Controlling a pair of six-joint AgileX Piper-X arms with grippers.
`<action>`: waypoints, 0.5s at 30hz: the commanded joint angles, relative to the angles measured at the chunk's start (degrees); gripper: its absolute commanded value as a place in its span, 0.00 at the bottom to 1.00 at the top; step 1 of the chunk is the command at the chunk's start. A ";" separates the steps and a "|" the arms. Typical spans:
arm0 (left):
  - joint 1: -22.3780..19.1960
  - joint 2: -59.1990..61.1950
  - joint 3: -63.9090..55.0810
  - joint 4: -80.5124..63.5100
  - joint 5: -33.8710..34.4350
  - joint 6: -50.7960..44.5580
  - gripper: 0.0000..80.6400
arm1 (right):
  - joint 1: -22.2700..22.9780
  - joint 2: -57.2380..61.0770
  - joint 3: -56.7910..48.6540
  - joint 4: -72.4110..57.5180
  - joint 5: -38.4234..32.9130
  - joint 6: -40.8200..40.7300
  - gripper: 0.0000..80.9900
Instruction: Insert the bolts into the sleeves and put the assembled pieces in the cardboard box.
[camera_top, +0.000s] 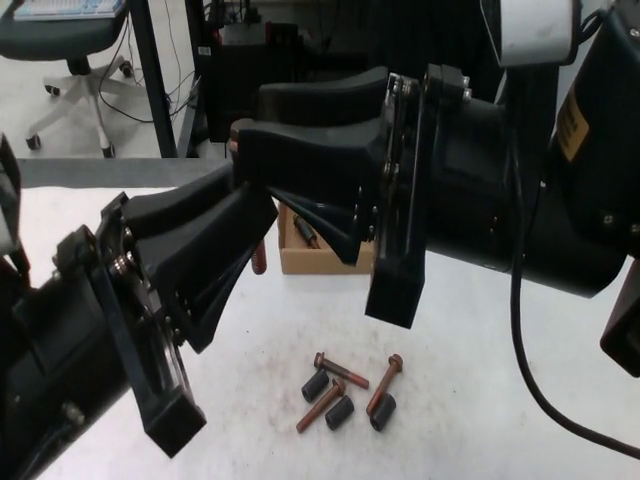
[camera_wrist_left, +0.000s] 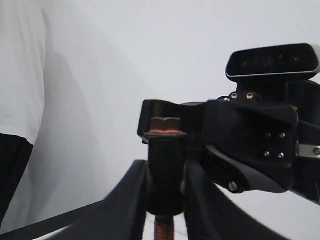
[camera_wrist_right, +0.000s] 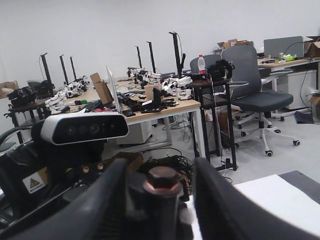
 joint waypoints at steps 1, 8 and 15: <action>0.12 -0.16 -0.53 -1.49 -0.45 0.08 0.00 | -0.17 -0.28 -0.57 -0.27 0.06 -0.21 0.51; 0.12 -0.16 -0.48 0.11 -0.45 0.08 0.00 | -0.46 -0.28 -0.57 -0.72 2.18 -0.21 0.51; 0.74 -0.16 -0.48 2.19 -0.45 0.45 0.00 | -2.62 -0.28 -0.57 -0.70 1.72 -0.21 0.51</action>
